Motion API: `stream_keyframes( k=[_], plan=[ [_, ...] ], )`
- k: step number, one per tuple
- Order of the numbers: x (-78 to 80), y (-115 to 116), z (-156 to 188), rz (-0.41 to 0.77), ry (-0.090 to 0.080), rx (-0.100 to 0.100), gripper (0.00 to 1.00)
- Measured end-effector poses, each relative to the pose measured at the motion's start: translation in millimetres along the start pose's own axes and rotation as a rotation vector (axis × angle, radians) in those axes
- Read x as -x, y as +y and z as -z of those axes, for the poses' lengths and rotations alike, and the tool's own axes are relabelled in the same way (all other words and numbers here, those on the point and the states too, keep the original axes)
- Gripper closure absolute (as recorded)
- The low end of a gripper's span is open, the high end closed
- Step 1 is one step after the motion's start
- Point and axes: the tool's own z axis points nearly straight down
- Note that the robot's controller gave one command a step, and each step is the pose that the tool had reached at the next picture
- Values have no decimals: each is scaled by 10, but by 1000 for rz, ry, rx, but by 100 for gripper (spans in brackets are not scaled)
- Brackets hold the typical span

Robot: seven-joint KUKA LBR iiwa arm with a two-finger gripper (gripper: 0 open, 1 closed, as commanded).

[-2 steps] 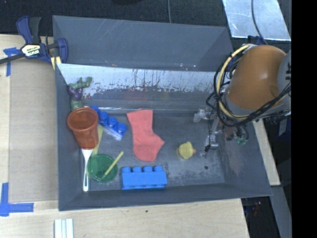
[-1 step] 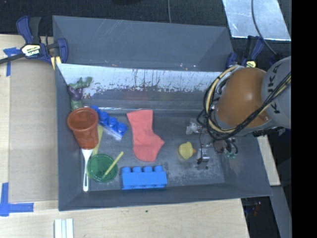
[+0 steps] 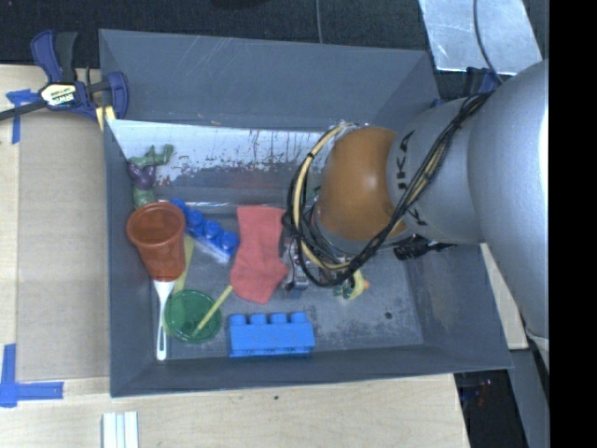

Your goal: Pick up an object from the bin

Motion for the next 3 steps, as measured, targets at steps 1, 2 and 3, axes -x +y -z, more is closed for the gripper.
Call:
stream_keyframes(
  k=[1,2,3],
  plan=[
    [0,-1,2,1,0,0,100],
    [-10,-18,686,-4,5,-1,100],
    [218,133,-75,264,13,-1,0]
  ],
)
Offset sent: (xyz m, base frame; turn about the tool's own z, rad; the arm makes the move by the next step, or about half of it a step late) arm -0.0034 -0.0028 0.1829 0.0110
